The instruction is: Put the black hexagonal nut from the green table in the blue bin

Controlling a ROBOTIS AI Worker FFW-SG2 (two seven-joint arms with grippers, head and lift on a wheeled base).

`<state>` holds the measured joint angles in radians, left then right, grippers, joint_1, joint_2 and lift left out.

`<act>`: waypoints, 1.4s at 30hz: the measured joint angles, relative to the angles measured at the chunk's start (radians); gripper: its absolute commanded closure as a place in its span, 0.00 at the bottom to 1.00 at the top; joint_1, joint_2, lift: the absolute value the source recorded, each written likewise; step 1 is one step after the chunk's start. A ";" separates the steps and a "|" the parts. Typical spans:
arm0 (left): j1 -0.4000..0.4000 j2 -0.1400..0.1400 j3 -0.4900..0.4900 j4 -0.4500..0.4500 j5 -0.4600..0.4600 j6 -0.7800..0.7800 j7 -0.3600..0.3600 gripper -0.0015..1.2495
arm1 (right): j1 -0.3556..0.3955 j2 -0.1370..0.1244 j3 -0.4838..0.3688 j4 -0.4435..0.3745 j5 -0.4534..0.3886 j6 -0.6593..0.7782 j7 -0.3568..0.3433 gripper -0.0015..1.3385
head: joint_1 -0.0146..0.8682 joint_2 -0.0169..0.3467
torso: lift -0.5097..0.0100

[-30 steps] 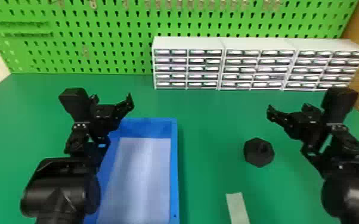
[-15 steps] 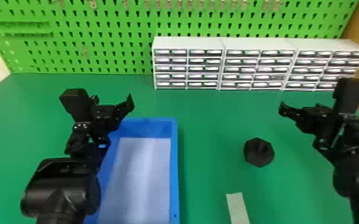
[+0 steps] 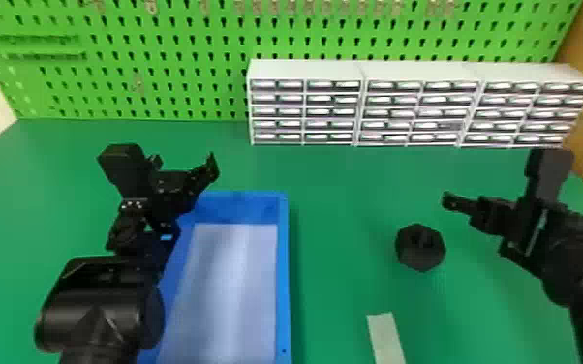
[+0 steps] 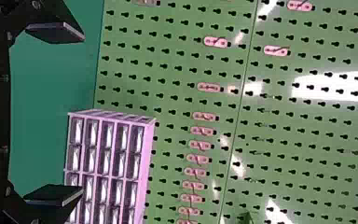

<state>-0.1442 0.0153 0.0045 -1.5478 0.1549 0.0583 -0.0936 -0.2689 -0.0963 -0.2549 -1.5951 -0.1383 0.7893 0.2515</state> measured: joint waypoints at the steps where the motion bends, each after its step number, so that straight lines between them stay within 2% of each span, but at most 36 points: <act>1: 0.000 0.000 0.000 0.000 0.000 0.000 0.000 0.11 | -0.003 -0.008 0.005 0.014 -0.016 0.003 0.000 0.09 | 0.79 0.19 | 0.79; 4: 0.000 0.000 -0.001 0.000 0.000 0.000 0.000 0.11 | -0.012 -0.030 0.021 0.056 -0.065 0.007 0.000 0.09 | 0.79 0.19 | 0.79; 7: 0.000 0.000 -0.001 0.000 0.000 0.000 0.000 0.11 | -0.020 -0.037 0.024 0.086 -0.088 0.014 0.000 0.09 | 0.79 0.19 | 0.79; 24: 0.000 0.000 -0.001 0.000 0.000 -0.003 0.000 0.11 | -0.050 -0.022 0.014 0.161 -0.081 0.080 0.000 0.09 | 0.79 0.19 | 0.79; 42: 0.003 0.000 -0.001 0.001 0.000 -0.006 0.000 0.11 | -0.089 0.008 -0.007 0.172 -0.022 0.201 -0.013 0.09 | 0.79 0.19 | 0.79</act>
<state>-0.1408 0.0153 0.0033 -1.5463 0.1549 0.0521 -0.0936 -0.3580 -0.0881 -0.2619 -1.4236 -0.1607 0.9907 0.2385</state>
